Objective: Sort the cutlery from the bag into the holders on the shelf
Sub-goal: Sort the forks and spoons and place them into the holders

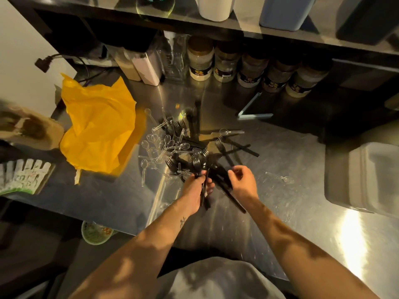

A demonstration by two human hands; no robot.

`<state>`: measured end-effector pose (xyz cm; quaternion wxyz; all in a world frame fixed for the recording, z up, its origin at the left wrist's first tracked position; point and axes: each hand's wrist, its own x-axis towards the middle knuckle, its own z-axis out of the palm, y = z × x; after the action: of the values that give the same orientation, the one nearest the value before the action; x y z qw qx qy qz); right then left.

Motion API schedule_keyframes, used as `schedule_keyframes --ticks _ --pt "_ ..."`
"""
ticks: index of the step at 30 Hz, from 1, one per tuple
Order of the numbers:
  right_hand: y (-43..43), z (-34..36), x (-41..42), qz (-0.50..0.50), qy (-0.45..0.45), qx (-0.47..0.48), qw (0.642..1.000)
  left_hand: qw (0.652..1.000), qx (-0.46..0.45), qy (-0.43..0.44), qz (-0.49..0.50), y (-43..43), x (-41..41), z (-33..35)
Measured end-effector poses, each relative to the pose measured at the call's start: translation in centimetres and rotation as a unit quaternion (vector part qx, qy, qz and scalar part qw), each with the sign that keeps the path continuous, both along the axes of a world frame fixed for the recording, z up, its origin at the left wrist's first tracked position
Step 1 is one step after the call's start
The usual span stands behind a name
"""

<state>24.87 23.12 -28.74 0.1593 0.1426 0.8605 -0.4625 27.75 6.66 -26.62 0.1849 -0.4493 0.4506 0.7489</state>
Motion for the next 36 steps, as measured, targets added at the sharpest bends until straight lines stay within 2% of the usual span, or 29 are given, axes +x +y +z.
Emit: schedule_keyframes --ticks 3,5,8,12,18,21,23,26,29,31,36 --pt "0.4 -0.6 -2.9 0.124 0.013 0.163 0.979 1.0 0.001 -0.001 0.011 -1.6 0.3 0.0" --pt "0.0 -0.4 -3.9 0.191 -0.004 0.229 0.955 1.0 -0.001 -0.004 0.015 -2.3 0.5 0.1" --pt "-0.8 -0.2 -4.7 0.208 -0.002 0.266 0.941 1.0 -0.024 0.006 -0.002 -3.5 1.0 -0.5" --pt "-1.4 -0.4 -4.8 0.242 -0.003 0.269 0.932 0.999 -0.036 0.005 0.0 -3.9 1.7 -0.7" --pt "-2.0 -0.4 -3.9 0.237 -0.004 0.223 0.945 1.0 -0.024 0.005 0.002 -4.0 1.9 -0.3" --pt "-1.7 -0.6 -3.1 0.169 0.009 0.196 0.966 1.0 -0.003 0.005 0.012 -3.9 1.8 0.0" --pt "-1.9 -0.2 -2.2 0.116 0.005 0.094 0.989 0.999 0.028 0.014 0.029 -3.7 1.7 0.2" --pt "-3.4 0.7 0.1 0.113 0.026 -0.044 0.992 0.995 0.076 0.038 0.06 -3.2 1.4 0.7" --pt "-4.8 0.8 2.2 0.152 0.025 -0.058 0.986 0.992 0.102 0.04 0.067 -2.7 1.0 0.8" --pt "-5.4 1.3 2.7 0.156 0.027 -0.051 0.986 0.995 0.079 0.032 0.057 -2.4 0.8 0.5" --pt "-5.2 1.0 2.7 0.11 0.035 -0.06 0.992 0.997 0.035 0.009 0.069 -2.1 0.5 0.6"
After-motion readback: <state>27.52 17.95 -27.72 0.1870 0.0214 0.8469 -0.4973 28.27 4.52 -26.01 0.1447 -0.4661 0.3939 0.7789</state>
